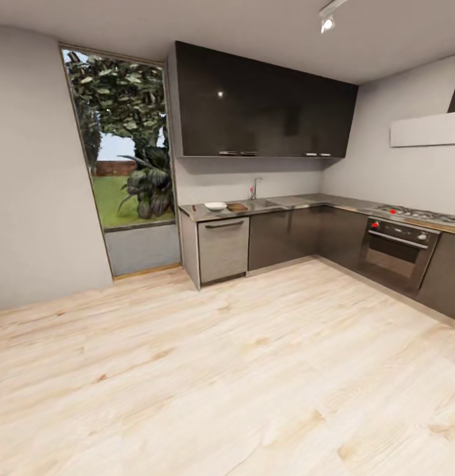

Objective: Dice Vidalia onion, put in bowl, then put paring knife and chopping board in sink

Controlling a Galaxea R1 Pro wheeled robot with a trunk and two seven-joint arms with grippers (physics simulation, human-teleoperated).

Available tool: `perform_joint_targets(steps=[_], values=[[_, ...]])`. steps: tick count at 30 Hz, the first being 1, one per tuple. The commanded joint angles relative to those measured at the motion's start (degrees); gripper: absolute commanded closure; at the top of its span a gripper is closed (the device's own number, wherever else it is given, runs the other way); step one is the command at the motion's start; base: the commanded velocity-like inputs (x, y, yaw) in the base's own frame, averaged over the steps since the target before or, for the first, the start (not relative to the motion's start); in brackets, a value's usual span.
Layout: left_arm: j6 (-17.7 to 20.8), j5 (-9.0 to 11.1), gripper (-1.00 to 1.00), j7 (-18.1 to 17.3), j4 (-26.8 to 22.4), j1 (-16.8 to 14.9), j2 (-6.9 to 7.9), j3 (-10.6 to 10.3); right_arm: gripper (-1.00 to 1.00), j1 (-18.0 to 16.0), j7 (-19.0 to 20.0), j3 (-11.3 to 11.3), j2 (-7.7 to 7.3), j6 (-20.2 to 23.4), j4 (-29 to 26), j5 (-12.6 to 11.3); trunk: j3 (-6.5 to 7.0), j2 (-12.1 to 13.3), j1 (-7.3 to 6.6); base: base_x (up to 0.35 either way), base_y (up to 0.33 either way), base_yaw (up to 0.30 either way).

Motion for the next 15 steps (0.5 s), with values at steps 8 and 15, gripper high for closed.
perform_joint_targets(steps=[8, 15], values=[[-0.09, 0.03, -1.0, 0.01, 0.01, 0.01, 0.0, 0.05, -1.0, -0.02, -0.06, 0.02, -0.03, -0.18, 0.04, 0.02, -0.05, -0.02, 0.03, 0.316, -0.153, 0.134], [-0.03, 0.09, -1.0, 0.01, 0.03, 0.01, 0.0, 0.05, -1.0, -0.03, -0.06, 0.02, -0.03, -0.18, 0.04, 0.02, -0.05, -0.02, 0.03, 0.316, -0.153, 0.145]])
